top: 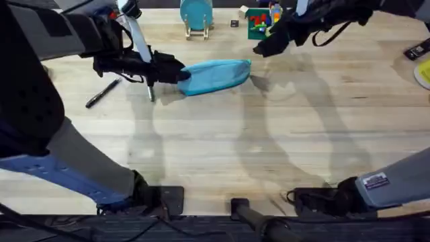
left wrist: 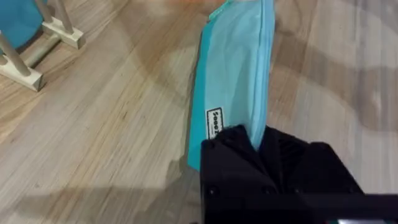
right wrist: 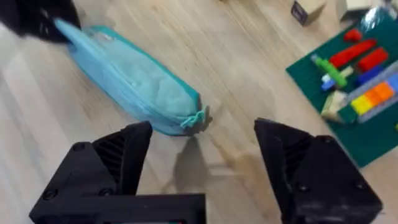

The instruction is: Unzip the bag, pick up the pens from the table one at a time and place them inside, then zip the bag closed.

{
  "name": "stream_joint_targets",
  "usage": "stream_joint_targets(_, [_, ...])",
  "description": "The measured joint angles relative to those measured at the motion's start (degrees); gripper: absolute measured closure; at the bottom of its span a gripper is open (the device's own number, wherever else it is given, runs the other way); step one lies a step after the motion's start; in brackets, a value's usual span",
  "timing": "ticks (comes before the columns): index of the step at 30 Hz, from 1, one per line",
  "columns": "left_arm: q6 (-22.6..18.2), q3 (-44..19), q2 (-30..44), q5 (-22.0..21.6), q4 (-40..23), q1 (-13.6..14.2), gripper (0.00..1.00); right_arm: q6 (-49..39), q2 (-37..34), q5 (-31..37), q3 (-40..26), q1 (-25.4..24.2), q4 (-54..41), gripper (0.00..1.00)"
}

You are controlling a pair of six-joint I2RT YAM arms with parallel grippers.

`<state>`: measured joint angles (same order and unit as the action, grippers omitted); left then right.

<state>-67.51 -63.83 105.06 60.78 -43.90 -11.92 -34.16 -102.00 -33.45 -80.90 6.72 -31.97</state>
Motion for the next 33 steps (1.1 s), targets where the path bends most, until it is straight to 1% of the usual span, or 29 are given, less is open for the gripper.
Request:
stream_joint_targets(4, [0.0, 0.0, 0.0, 0.0, 0.0, 0.0, 0.957, -7.15, 0.02, 0.0, 0.0, 0.0, 0.0, 0.005])
stream_joint_targets(13, [0.0, 0.0, 0.0, 0.0, 0.0, 0.0, 0.958, -18.95, 0.0, 0.0, 0.0, -0.15, 0.0, 0.005])
stream_joint_targets(19, [0.0, 0.0, 0.0, 0.0, 0.0, 0.0, 0.958, -22.72, -1.51, -0.01, -0.07, -0.31, 0.0, 0.005])
stream_joint_targets(25, [0.0, 0.0, 0.0, 0.02, 0.0, 0.0, 0.957, -26.88, -6.19, 0.0, -0.07, -0.31, 0.17, 0.005])
stream_joint_targets(33, [0.0, 0.0, 0.0, 0.0, 0.01, 0.0, 0.957, -30.03, -8.01, -0.02, -0.07, -0.31, 0.31, 0.005])
